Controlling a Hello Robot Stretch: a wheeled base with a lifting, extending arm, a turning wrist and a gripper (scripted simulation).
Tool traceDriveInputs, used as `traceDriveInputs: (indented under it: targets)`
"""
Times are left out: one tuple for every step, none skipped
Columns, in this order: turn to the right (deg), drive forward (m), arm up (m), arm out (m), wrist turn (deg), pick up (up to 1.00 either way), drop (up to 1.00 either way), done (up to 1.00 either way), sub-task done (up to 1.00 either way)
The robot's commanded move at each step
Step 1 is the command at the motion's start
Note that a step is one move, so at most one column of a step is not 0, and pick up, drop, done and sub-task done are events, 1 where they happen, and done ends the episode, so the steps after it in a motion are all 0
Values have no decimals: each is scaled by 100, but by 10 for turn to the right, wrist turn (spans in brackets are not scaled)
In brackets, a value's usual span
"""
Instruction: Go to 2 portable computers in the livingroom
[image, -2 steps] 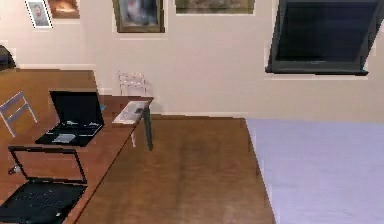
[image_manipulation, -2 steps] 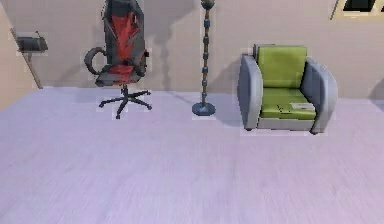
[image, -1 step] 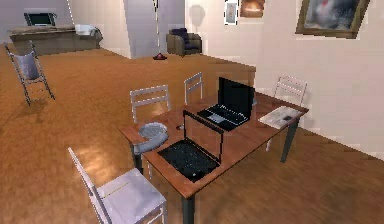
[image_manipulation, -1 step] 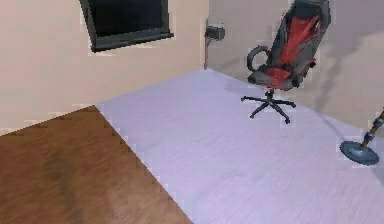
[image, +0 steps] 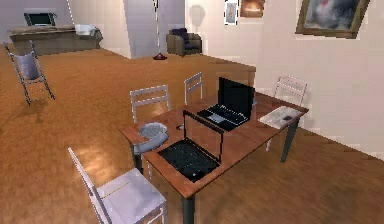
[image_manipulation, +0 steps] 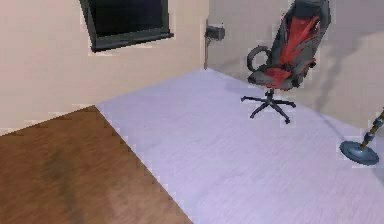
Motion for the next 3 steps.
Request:
traceDriveInputs:
  targets:
    - [450,0,0,0,0,0,0,0,0]
    - [240,0,0,0,0,0,0,0,0]
    - [0,10,0,0,0,0,0,0,0]
